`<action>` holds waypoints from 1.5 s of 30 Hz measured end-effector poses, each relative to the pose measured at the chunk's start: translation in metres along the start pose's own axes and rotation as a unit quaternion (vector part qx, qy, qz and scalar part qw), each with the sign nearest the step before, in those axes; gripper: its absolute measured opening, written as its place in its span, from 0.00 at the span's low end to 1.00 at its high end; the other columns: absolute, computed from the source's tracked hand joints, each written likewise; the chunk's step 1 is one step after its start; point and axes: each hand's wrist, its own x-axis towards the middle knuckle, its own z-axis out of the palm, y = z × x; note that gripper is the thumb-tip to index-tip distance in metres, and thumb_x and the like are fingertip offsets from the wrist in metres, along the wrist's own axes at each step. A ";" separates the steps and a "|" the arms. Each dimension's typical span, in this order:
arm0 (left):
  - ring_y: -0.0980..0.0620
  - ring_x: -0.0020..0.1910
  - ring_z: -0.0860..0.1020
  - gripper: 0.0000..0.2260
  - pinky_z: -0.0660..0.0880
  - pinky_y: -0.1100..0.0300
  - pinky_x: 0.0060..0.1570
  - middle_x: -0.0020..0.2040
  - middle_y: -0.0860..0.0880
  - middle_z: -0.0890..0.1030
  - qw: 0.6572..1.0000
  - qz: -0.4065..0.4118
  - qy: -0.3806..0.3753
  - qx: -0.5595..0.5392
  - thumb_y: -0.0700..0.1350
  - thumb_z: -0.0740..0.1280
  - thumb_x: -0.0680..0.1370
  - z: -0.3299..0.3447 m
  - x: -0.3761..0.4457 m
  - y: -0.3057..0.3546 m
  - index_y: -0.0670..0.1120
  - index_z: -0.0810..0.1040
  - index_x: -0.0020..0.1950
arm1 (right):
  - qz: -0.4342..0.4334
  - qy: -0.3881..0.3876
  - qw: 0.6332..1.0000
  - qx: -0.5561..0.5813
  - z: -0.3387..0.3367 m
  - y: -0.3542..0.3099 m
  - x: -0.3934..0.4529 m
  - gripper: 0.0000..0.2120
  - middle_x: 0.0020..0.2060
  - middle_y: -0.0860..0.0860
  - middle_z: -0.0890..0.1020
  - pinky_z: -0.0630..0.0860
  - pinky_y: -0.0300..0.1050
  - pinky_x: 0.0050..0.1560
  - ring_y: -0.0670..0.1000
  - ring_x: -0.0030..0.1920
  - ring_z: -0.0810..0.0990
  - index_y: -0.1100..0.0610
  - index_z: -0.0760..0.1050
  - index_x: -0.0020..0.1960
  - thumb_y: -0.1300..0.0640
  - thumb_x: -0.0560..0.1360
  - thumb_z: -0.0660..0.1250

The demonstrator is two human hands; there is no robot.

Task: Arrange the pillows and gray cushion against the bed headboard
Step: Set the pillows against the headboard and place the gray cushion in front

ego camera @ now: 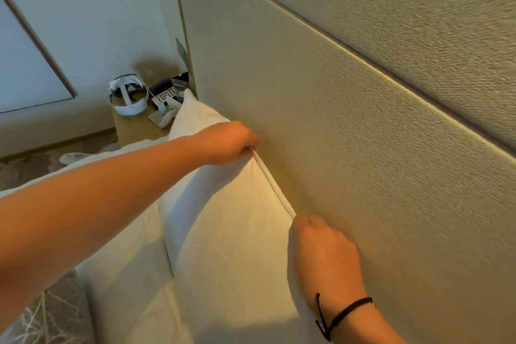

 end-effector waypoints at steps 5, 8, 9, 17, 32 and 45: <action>0.42 0.48 0.79 0.11 0.75 0.51 0.45 0.51 0.45 0.78 0.991 -0.051 0.106 0.058 0.47 0.59 0.83 0.021 -0.008 0.031 0.44 0.80 0.56 | -0.035 0.061 0.997 -0.005 -0.003 -0.002 -0.012 0.21 0.20 0.55 0.70 0.55 0.35 0.20 0.54 0.13 0.67 0.59 0.71 0.26 0.74 0.43 0.79; 0.41 0.48 0.79 0.10 0.76 0.50 0.44 0.54 0.44 0.77 0.986 -0.100 0.129 0.026 0.46 0.59 0.82 0.037 -0.019 0.041 0.43 0.78 0.55 | -0.031 0.019 0.999 -0.038 0.004 0.001 -0.016 0.19 0.24 0.54 0.71 0.57 0.37 0.23 0.54 0.16 0.69 0.59 0.71 0.31 0.73 0.50 0.77; 0.40 0.48 0.79 0.09 0.77 0.50 0.44 0.58 0.44 0.76 0.984 -0.111 0.136 0.004 0.45 0.60 0.82 0.040 -0.024 0.043 0.43 0.77 0.57 | -0.032 -0.007 0.997 -0.073 0.010 0.003 -0.018 0.15 0.28 0.54 0.71 0.59 0.40 0.24 0.54 0.21 0.71 0.58 0.71 0.35 0.71 0.59 0.75; 0.44 0.41 0.80 0.10 0.78 0.50 0.42 0.52 0.45 0.79 0.971 -0.144 0.187 0.041 0.48 0.61 0.82 0.094 -0.133 0.025 0.47 0.76 0.60 | -0.048 -0.068 0.992 -0.091 0.025 0.001 -0.030 0.05 0.46 0.53 0.76 0.62 0.44 0.30 0.55 0.36 0.79 0.56 0.72 0.51 0.63 0.79 0.59; 0.49 0.66 0.73 0.18 0.65 0.50 0.66 0.66 0.54 0.76 0.934 -0.025 -0.292 0.206 0.50 0.63 0.78 0.192 -0.249 0.017 0.56 0.73 0.69 | -0.087 -0.289 0.948 0.104 0.152 -0.129 -0.199 0.15 0.56 0.55 0.77 0.72 0.50 0.50 0.57 0.56 0.77 0.57 0.69 0.59 0.46 0.81 0.59; 0.50 0.52 0.79 0.09 0.72 0.54 0.56 0.51 0.54 0.81 0.963 -0.004 -0.158 0.219 0.45 0.61 0.78 0.141 -0.301 -0.007 0.52 0.79 0.55 | -0.091 -0.231 0.959 0.139 0.134 -0.158 -0.202 0.06 0.40 0.51 0.76 0.57 0.39 0.30 0.50 0.35 0.70 0.52 0.64 0.45 0.58 0.76 0.62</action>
